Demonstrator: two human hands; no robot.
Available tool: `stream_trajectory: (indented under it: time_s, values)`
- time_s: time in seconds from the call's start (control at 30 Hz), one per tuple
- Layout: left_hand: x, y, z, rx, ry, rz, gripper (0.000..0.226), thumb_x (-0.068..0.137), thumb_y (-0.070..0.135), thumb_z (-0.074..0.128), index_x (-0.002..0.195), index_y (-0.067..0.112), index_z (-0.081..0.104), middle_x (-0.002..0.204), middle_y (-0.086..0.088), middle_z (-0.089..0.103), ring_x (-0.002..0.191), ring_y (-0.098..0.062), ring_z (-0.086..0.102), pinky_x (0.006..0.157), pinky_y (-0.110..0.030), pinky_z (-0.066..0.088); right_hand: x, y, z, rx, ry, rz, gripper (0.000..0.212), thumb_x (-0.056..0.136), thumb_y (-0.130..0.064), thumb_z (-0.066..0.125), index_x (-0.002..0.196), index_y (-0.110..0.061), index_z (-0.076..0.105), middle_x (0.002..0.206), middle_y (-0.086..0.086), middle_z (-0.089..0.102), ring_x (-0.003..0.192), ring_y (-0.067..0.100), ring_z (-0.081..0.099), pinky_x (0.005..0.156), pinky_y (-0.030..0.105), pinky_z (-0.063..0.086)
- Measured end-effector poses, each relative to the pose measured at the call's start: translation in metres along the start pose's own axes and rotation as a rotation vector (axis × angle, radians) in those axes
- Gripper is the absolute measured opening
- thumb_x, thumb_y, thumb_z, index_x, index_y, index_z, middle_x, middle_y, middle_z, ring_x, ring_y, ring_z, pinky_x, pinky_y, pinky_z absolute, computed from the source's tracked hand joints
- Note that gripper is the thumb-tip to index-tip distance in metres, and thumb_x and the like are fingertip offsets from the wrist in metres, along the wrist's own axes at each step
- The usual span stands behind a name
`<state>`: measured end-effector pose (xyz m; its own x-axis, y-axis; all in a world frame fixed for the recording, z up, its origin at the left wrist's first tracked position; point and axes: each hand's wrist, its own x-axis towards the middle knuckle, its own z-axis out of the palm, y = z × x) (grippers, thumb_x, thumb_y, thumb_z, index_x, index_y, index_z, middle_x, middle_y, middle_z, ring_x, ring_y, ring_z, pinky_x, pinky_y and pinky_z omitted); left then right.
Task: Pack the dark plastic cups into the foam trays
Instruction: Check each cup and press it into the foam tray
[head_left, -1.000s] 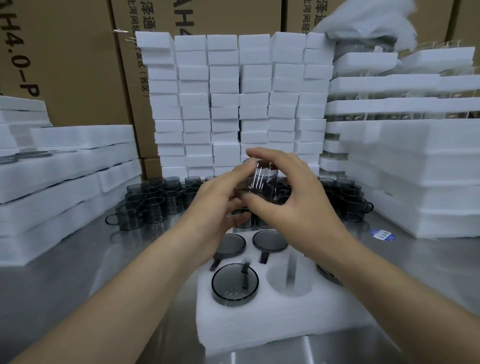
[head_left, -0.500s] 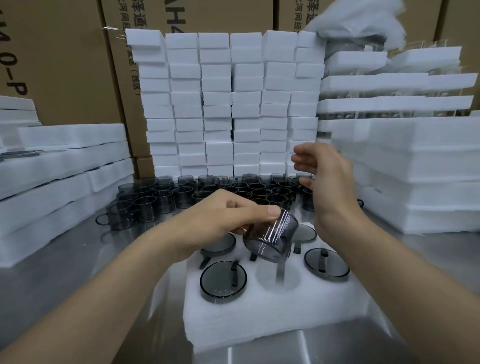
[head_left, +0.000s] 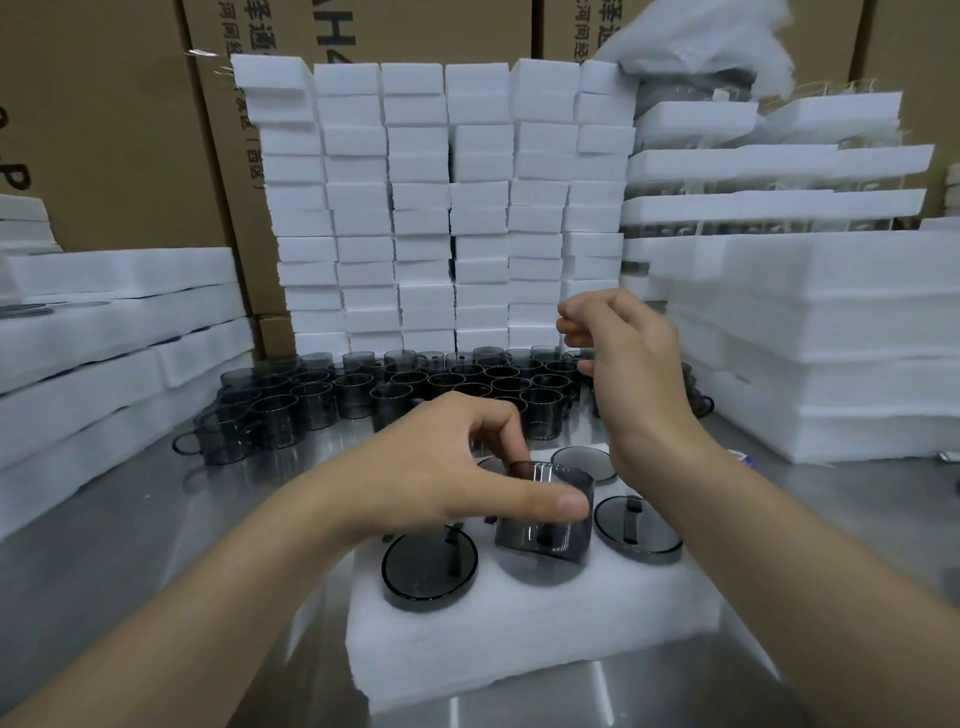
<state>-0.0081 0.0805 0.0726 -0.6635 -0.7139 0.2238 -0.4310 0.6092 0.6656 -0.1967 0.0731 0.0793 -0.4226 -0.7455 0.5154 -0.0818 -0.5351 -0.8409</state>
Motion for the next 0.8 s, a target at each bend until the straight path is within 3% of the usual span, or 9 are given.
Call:
stream_trajectory:
  time_s: [0.07,0.17,0.23,0.4,0.53,0.8]
  values:
    - [-0.002,0.003,-0.004,0.042,-0.054,-0.009,0.041,0.072,0.059,0.093,0.096,0.033,0.073,0.089,0.022,0.072,0.071,0.009,0.062,0.069,-0.010,0.045,0.000,0.002,0.000,-0.014,-0.008,0.001,0.017,0.096,-0.020,0.065,0.081,-0.023,0.071,0.081,-0.009,0.068,0.080,0.007,0.060,0.077,0.027,0.047]
    - [-0.004,0.007,-0.004,0.044,-0.102,-0.002,0.048,0.077,0.050,0.093,0.119,0.046,0.070,0.115,0.019,0.076,0.110,0.005,0.069,0.096,-0.030,0.050,-0.001,0.003,0.001,-0.031,-0.030,-0.001,0.016,0.097,-0.021,0.065,0.082,-0.021,0.072,0.081,-0.008,0.067,0.078,0.007,0.059,0.077,0.027,0.047]
    - [-0.005,0.011,-0.002,0.037,-0.062,0.033,0.054,0.076,0.047,0.096,0.122,0.049,0.068,0.115,0.016,0.076,0.114,0.000,0.069,0.102,-0.039,0.052,0.000,0.004,0.001,-0.040,-0.038,-0.004,0.016,0.097,-0.020,0.065,0.083,-0.019,0.072,0.082,-0.006,0.067,0.079,0.008,0.059,0.078,0.029,0.048]
    - [-0.007,0.016,0.000,0.038,-0.055,0.094,0.059,0.075,0.037,0.099,0.125,0.044,0.068,0.125,0.013,0.071,0.120,-0.006,0.068,0.105,-0.050,0.053,0.000,0.005,0.001,-0.050,-0.052,-0.016,0.019,0.096,-0.018,0.065,0.080,-0.021,0.073,0.078,-0.011,0.070,0.076,0.002,0.062,0.075,0.024,0.048]
    - [-0.008,0.018,0.002,0.055,-0.081,0.127,0.057,0.076,0.033,0.099,0.123,0.041,0.069,0.123,0.024,0.067,0.120,-0.004,0.065,0.105,-0.047,0.053,-0.001,0.006,0.001,-0.050,-0.075,-0.020,0.020,0.097,-0.016,0.065,0.079,-0.020,0.073,0.078,-0.010,0.071,0.077,0.000,0.064,0.074,0.021,0.048]
    - [-0.005,0.014,0.006,0.080,-0.037,0.158,0.048,0.076,0.032,0.098,0.115,0.039,0.070,0.120,0.019,0.068,0.121,-0.005,0.063,0.101,-0.043,0.055,0.000,0.009,0.001,-0.064,-0.098,-0.026,0.020,0.096,-0.015,0.065,0.078,-0.019,0.073,0.075,-0.011,0.071,0.076,-0.002,0.066,0.065,0.009,0.046]
